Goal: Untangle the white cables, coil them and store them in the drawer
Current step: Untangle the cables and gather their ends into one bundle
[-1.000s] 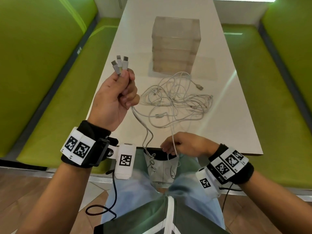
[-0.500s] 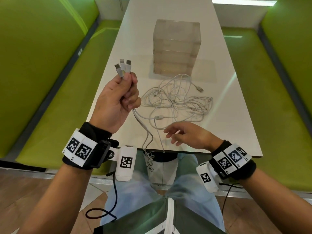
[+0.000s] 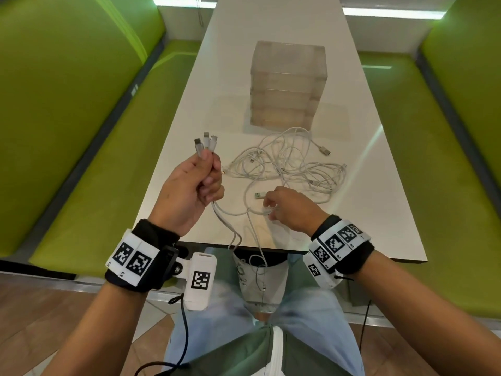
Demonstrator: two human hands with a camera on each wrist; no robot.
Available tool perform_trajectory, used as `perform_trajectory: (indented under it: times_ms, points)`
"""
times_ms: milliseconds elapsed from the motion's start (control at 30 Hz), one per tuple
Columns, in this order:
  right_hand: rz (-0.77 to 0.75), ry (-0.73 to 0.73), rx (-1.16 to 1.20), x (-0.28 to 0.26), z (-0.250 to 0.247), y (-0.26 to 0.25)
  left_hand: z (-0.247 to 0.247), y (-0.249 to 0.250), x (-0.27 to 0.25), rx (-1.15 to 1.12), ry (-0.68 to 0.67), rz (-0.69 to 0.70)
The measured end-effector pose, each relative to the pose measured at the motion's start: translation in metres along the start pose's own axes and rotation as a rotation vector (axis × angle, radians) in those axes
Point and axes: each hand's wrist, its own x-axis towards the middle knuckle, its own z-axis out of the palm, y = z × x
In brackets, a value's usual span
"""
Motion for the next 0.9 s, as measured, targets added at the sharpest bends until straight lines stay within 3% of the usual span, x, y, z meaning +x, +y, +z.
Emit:
perform_trajectory:
  times_ms: [133, 367, 500, 633, 733, 833, 900]
  points:
    - [-0.017, -0.013, -0.072, -0.002, 0.001, 0.002, -0.003, -0.009, -0.002, -0.005, 0.054, -0.009]
    - [-0.051, 0.165, 0.507, -0.018, -0.029, 0.006, -0.013, -0.026, -0.001, 0.082, 0.159, -0.083]
    - [-0.131, 0.144, 0.691, -0.026, -0.047, 0.005, -0.008, -0.036, 0.002, 0.153, 0.159, -0.148]
    - [-0.234, -0.05, 0.61, -0.032, -0.046, 0.002, 0.005, -0.045, 0.008, 0.152, 0.142, -0.22]
    - [-0.283, -0.118, 0.522, -0.035, -0.035, 0.0, 0.014, -0.047, 0.012, 0.127, 0.114, -0.247]
    - [-0.227, -0.181, 0.497, -0.035, -0.027, 0.002, 0.013, -0.043, 0.014, 0.028, 0.136, -0.238]
    - [-0.175, -0.14, 0.467, -0.032, -0.025, 0.007, 0.009, -0.04, 0.014, -0.029, 0.154, -0.234]
